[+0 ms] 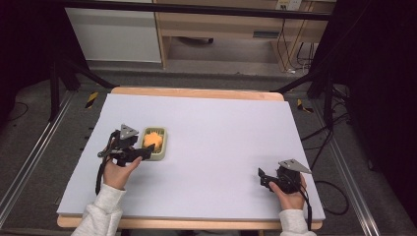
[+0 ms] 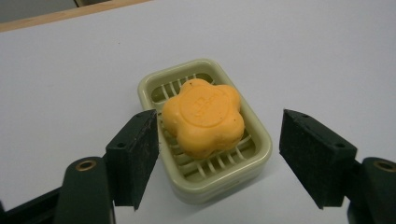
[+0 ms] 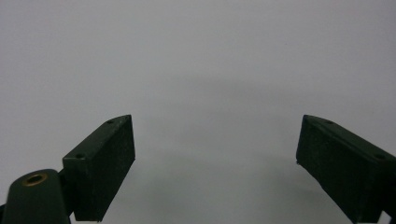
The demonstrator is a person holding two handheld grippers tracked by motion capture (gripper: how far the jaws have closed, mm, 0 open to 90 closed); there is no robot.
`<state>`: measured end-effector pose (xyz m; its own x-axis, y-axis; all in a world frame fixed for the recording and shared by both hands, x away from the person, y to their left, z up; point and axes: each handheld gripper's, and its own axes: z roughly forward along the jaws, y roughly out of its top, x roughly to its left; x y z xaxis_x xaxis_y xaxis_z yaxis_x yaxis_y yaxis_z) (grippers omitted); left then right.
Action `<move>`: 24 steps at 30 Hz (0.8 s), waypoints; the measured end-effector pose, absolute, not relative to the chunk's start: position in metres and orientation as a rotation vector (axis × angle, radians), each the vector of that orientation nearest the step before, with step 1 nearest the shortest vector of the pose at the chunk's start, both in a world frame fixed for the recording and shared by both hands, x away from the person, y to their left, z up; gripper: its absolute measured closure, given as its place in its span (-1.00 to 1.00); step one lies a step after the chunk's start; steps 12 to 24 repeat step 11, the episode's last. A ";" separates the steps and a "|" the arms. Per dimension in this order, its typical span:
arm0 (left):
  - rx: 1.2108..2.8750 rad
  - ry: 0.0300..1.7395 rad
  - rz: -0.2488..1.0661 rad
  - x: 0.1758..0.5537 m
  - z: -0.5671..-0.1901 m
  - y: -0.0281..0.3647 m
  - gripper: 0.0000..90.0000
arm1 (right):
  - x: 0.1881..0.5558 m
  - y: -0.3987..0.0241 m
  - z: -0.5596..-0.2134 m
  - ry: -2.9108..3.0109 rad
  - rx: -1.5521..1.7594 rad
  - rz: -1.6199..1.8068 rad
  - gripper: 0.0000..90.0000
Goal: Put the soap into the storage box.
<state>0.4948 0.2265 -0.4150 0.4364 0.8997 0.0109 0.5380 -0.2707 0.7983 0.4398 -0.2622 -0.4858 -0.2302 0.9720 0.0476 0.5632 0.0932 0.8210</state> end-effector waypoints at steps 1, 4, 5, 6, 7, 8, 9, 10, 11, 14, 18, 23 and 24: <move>1.936 1.207 0.625 0.493 -0.415 0.230 -0.38 | 0.440 -0.262 -0.486 1.852 1.502 1.015 -0.73; 1.901 1.220 0.645 0.487 -0.419 0.239 -0.36 | 0.440 -0.263 -0.486 1.854 1.503 1.016 -0.73; 1.897 1.223 0.647 0.486 -0.420 0.241 -0.35 | 0.440 -0.263 -0.486 1.854 1.503 1.016 -0.73; 1.891 1.229 0.652 0.485 -0.422 0.244 -0.35 | 0.440 -0.263 -0.486 1.853 1.503 1.016 -0.73; 1.892 1.232 0.658 0.484 -0.423 0.246 -0.34 | 0.440 -0.263 -0.486 1.851 1.503 1.016 -0.73; 1.884 1.241 0.662 0.482 -0.425 0.249 -0.34 | 0.440 -0.263 -0.486 1.851 1.506 1.019 -0.73; 1.878 1.250 0.663 0.480 -0.426 0.252 -0.34 | 0.440 -0.263 -0.486 1.851 1.506 1.021 -0.73; 1.867 1.255 0.674 0.478 -0.428 0.256 -0.34 | 0.440 -0.263 -0.486 1.849 1.508 1.022 -0.74; 1.863 1.258 0.678 0.477 -0.428 0.257 -0.33 | 0.440 -0.263 -0.486 1.848 1.504 1.021 -0.74; 1.863 1.258 0.678 0.477 -0.428 0.257 -0.33 | 0.440 -0.263 -0.486 1.848 1.504 1.021 -0.74; 1.863 1.258 0.678 0.477 -0.428 0.257 -0.33 | 0.440 -0.263 -0.486 1.848 1.504 1.021 -0.74; 1.863 1.258 0.678 0.477 -0.428 0.257 -0.33 | 0.440 -0.263 -0.486 1.848 1.504 1.021 -0.74; 1.863 1.258 0.678 0.477 -0.428 0.257 -0.33 | 0.440 -0.263 -0.486 1.848 1.504 1.021 -0.74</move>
